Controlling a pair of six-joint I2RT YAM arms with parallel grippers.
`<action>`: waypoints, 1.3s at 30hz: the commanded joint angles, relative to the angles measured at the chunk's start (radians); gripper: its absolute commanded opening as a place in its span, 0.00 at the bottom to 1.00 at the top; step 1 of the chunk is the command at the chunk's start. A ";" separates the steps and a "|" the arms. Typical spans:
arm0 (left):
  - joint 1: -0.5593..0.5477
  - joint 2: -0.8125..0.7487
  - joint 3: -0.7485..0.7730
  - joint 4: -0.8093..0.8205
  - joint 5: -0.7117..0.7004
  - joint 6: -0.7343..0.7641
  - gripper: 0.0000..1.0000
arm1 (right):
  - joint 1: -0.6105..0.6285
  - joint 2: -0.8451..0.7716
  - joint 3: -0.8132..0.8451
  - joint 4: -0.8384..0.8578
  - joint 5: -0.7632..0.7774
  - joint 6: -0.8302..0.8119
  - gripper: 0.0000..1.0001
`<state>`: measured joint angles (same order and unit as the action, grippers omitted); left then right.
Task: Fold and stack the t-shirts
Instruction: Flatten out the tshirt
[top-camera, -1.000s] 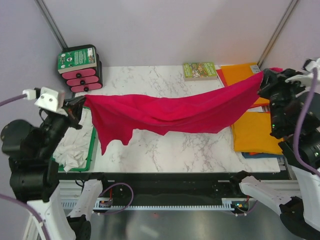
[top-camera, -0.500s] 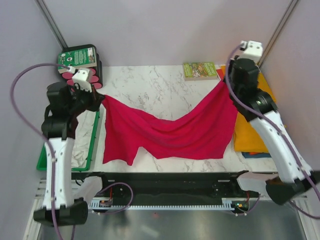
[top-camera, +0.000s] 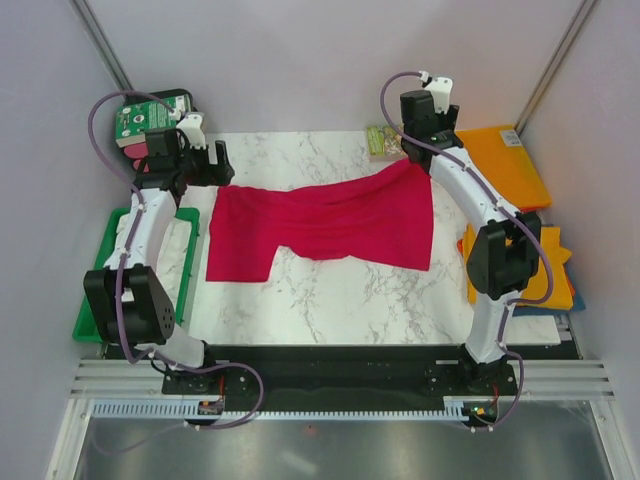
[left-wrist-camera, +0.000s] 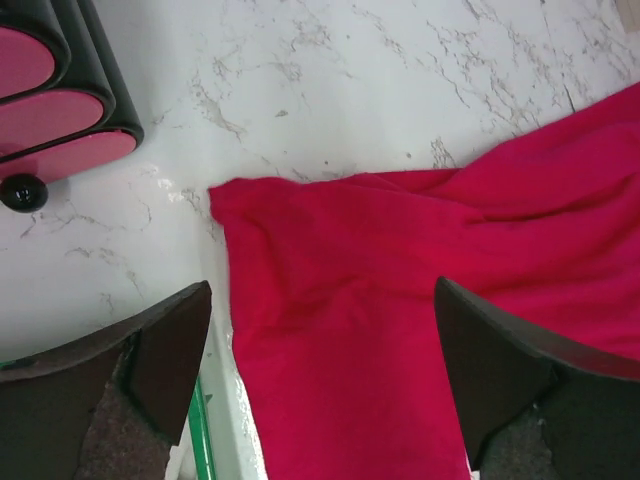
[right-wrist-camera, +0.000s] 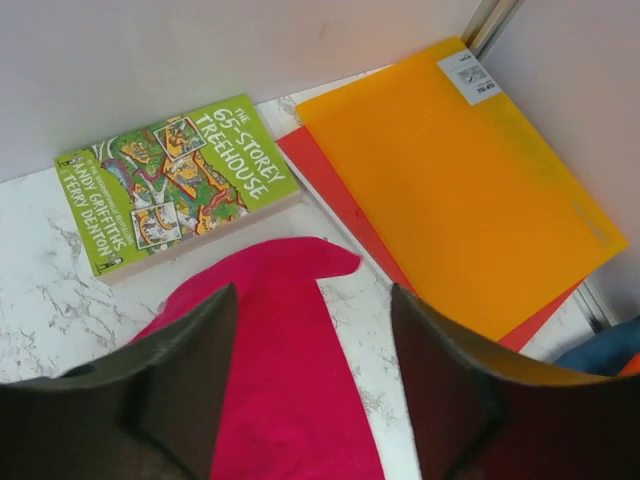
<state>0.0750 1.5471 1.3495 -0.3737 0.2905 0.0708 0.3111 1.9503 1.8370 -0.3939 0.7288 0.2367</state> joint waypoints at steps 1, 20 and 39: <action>-0.009 -0.047 0.040 0.087 -0.033 -0.006 1.00 | 0.029 -0.073 0.044 0.075 0.052 0.004 0.76; 0.045 -0.498 -0.552 -0.200 -0.036 0.179 0.99 | 0.554 -0.606 -0.850 0.024 0.046 0.334 0.77; 0.092 -0.093 -0.403 -0.258 -0.002 0.080 0.43 | 0.626 -0.651 -0.924 -0.007 0.126 0.408 0.75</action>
<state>0.1627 1.4055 0.9047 -0.6033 0.2802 0.1547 0.9340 1.2842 0.9184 -0.4122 0.8188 0.6296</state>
